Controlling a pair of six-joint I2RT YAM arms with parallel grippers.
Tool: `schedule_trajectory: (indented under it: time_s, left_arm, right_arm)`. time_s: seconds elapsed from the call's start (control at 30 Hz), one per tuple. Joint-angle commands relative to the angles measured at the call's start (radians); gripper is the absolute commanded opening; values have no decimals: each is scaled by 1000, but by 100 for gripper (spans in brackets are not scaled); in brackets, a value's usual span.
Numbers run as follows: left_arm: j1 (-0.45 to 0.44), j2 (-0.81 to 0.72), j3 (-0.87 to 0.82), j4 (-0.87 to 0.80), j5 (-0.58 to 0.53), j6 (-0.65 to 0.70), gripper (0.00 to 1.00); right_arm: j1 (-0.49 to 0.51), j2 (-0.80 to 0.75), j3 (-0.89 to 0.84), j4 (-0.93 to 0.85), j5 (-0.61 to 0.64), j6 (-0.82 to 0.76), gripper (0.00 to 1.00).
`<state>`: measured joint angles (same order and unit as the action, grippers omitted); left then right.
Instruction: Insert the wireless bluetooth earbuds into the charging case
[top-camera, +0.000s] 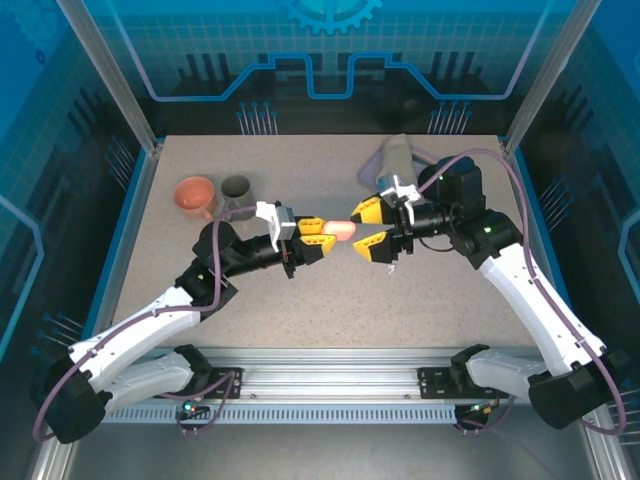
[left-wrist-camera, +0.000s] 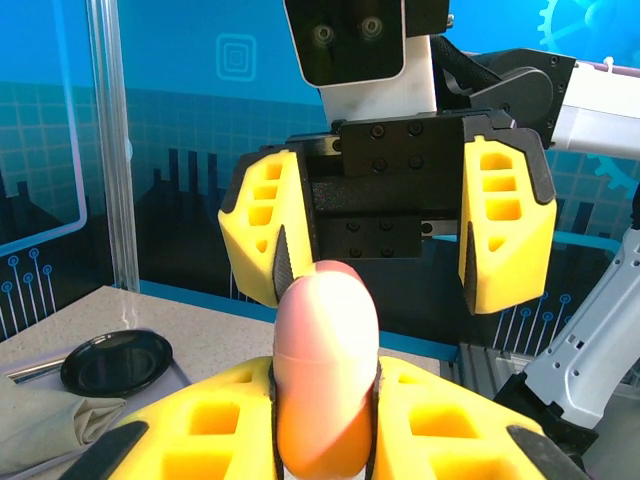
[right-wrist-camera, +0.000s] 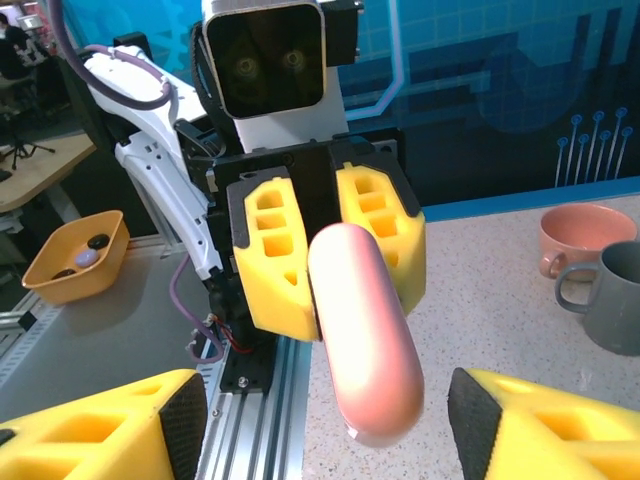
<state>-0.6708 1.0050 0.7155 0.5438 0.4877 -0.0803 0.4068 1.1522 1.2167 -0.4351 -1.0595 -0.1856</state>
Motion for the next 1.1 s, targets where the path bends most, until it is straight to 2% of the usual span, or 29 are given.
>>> schedule_trajectory:
  time_s: [0.0, 0.87, 1.03, 1.07]
  left_arm:
    - [-7, -20, 11, 19, 20, -6, 0]
    - [-6, -4, 19, 17, 16, 2, 0]
    - [-7, -12, 11, 17, -3, 1, 0]
    - [-6, -15, 8, 16, -7, 2, 4]
  right_arm:
    - [27, 15, 38, -24, -24, -20, 64]
    - [82, 54, 44, -24, 2, -6, 25]
    - [82, 38, 43, -25, 11, 3, 21]
    - [81, 34, 43, -25, 18, 5, 20]
